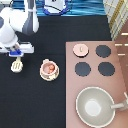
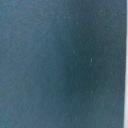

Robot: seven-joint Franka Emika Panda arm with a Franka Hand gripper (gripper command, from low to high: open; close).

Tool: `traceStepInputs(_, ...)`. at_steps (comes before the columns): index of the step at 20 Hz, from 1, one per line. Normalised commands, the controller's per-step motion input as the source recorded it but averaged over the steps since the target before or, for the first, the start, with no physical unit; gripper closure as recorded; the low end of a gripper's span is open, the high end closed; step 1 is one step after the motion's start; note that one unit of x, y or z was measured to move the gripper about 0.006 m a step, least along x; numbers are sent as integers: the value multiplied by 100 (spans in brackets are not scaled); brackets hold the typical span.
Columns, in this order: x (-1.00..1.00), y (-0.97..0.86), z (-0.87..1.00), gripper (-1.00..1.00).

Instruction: Take the lid off the pot, put the pot on the plate, and use the tool to push the pot to the front of the table.

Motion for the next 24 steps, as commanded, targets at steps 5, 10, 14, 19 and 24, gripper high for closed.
traceStepInputs(5, -30, 59, 48, 100)
traceStepInputs(10, -30, 61, 50, 100)
traceStepInputs(14, -32, 62, 51, 100)
traceStepInputs(19, -52, 60, 35, 100)
traceStepInputs(24, -84, 63, -3, 100)
